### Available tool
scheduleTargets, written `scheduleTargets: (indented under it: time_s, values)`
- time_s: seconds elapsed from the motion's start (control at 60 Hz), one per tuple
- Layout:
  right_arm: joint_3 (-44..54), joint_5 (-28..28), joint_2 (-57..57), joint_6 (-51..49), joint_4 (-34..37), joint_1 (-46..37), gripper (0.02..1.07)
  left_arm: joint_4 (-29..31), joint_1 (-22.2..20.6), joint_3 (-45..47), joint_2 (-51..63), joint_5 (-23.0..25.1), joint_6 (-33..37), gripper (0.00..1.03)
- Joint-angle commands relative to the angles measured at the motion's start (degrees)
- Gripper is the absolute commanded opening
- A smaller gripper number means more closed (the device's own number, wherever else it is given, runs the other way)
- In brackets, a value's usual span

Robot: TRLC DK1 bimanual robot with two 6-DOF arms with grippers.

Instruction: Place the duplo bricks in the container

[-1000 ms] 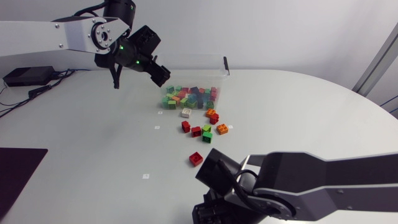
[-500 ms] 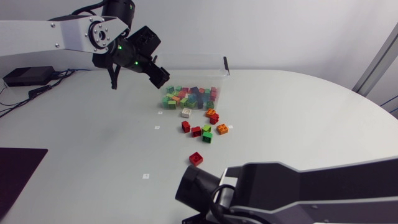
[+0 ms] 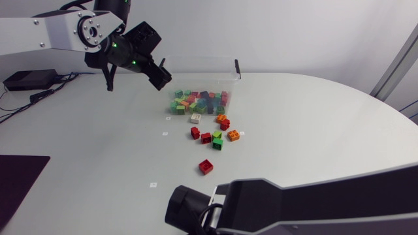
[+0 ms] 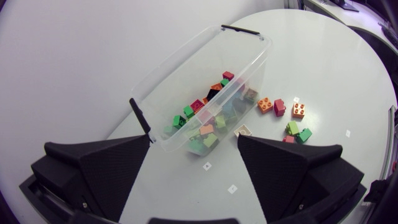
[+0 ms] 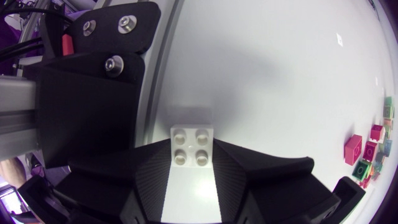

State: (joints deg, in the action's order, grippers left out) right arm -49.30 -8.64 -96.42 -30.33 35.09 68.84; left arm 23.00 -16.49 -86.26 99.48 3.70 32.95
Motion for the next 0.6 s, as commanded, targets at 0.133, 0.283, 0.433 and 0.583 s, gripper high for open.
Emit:
scheduleTargets:
  time_s: [0.133,0.283,0.433,0.583]
  values:
    - [-1.15,1.35,5.46,-0.08,1.47,-8.19,0.29,1.08,-0.03,3.38,-2.27,-0.28,3.35,0.98]
    - [-3.52,0.56,8.79,-1.49,2.79,-16.10,0.29,1.69,-1.70,8.65,-4.47,-0.01,7.66,0.98]
    - [-6.25,-1.64,9.32,-2.46,2.53,-24.81,0.29,1.96,-3.55,13.92,-5.88,0.43,11.61,0.98]
    - [-10.91,-4.80,9.59,-3.78,2.53,-35.35,0.29,2.75,-6.27,18.49,-5.97,1.48,12.84,0.98]
